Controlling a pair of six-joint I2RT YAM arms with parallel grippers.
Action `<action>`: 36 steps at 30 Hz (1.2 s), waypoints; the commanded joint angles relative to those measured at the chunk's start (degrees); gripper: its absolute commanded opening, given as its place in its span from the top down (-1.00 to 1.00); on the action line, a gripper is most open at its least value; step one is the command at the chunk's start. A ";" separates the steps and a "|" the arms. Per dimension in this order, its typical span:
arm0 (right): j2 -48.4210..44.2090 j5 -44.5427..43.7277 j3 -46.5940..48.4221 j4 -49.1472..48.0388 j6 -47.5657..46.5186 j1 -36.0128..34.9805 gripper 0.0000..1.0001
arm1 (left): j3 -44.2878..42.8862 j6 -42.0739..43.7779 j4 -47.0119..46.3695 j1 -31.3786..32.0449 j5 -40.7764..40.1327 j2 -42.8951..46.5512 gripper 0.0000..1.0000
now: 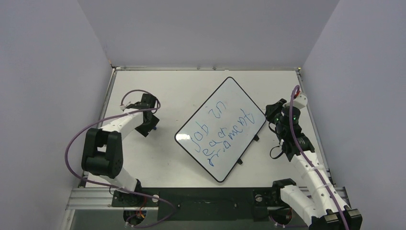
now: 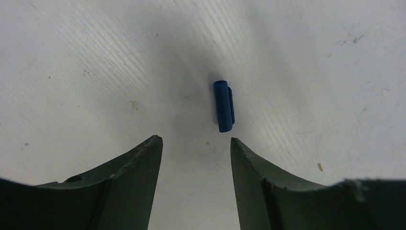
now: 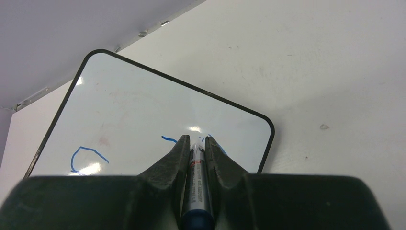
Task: Write a sentence on the whiteboard
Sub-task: Pick up the pen cap from the center of the board.
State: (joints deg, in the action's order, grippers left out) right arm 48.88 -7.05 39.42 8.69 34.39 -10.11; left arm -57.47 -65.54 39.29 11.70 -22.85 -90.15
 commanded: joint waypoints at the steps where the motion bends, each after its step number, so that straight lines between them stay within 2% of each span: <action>1: -1.29 -0.17 0.53 -1.25 -0.76 0.01 1.00 | -2.79 -0.63 -3.30 -0.45 3.23 -3.85 -0.02; 7: -1.42 -0.37 0.44 -1.24 -0.93 -0.25 1.00 | -3.14 -1.17 -5.45 -0.71 5.84 -7.89 -0.02; 18: -1.48 -0.59 0.36 -1.33 -1.09 -0.60 1.00 | -4.75 -1.35 -4.98 -1.58 5.28 -9.34 0.03; 22: -1.59 -0.60 0.24 -1.32 -1.24 -0.73 1.00 | -5.37 1.57 -4.26 -2.50 5.23 -9.97 0.14; 32: -1.37 -0.62 0.24 -1.42 -1.20 -0.88 1.00 | -3.62 13.28 -2.24 -4.46 2.14 -6.20 0.16; 36: -1.07 -0.32 0.25 -1.80 -0.94 -0.96 1.00 | -1.36 17.84 -5.80 -5.07 2.40 -3.55 0.15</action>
State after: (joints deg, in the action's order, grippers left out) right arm 48.25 -7.07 39.42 8.67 33.65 -10.59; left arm -60.12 -53.82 36.36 7.49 -18.90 -98.41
